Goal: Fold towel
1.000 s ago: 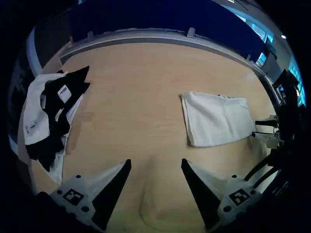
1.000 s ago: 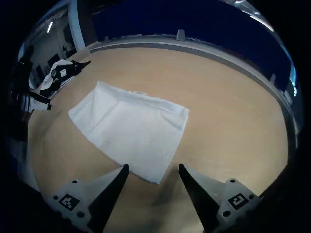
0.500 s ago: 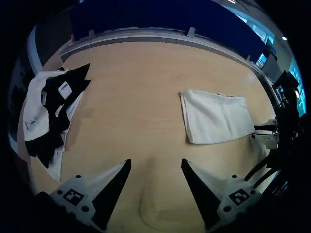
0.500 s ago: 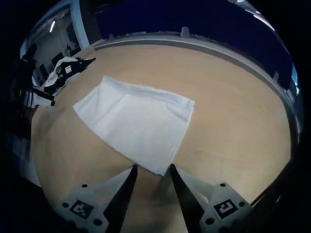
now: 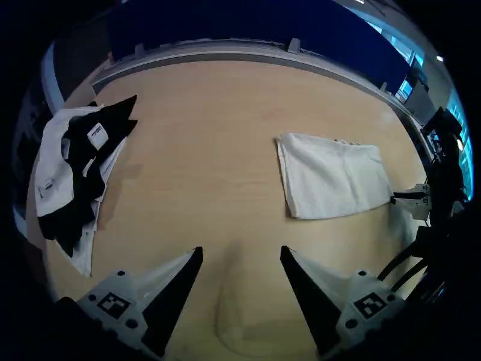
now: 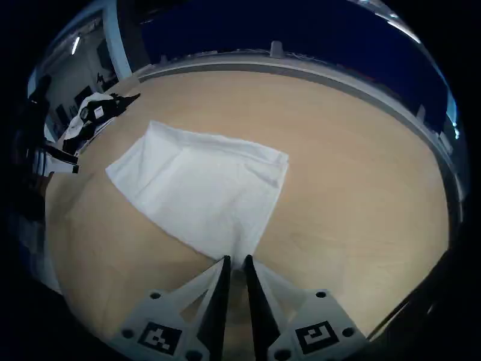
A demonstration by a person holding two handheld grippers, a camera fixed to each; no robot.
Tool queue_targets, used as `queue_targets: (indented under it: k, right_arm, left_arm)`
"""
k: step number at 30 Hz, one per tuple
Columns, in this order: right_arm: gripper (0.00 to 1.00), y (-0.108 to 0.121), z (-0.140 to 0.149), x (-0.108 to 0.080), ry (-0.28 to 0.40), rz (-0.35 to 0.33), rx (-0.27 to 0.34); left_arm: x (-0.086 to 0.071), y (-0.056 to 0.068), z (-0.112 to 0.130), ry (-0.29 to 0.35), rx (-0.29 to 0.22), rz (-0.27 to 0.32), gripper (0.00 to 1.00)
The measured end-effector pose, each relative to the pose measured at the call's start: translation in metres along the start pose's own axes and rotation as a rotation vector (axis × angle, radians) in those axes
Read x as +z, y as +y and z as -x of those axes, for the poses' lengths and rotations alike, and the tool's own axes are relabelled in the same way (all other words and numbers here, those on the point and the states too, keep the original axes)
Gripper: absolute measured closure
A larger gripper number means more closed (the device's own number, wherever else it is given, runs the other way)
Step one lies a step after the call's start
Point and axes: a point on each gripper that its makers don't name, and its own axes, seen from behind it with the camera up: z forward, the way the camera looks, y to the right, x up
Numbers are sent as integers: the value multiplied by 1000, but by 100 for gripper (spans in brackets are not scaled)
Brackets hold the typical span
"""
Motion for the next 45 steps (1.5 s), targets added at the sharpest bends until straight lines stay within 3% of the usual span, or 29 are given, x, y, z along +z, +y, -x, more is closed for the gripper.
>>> queue_targets:
  k: [9, 17, 29, 32, 38, 45]
  right_arm:
    - [92, -5, -9, -6, -1, -13, 38]
    - [93, -17, -50, -29, 71, -49, 41]
    - [93, -47, -129, -65, 188, -96, -101]
    - [93, -51, -138, -67, 191, -100, -130]
    - [93, -44, -113, -55, 141, -85, -122]
    - [93, -24, -64, -37, 67, -44, -47]
  left_arm:
    - [1, 1, -2, 1, 6, -1, 4]
    - [-4, 1, -4, 5, -1, 4, 4]
    - [-8, 1, -6, 10, -6, 11, 4]
    - [-8, 2, -9, 14, -8, 17, 4]
    - [-9, 5, -15, 26, -12, 31, 4]
    - [-6, 2, -13, 24, -13, 29, 4]
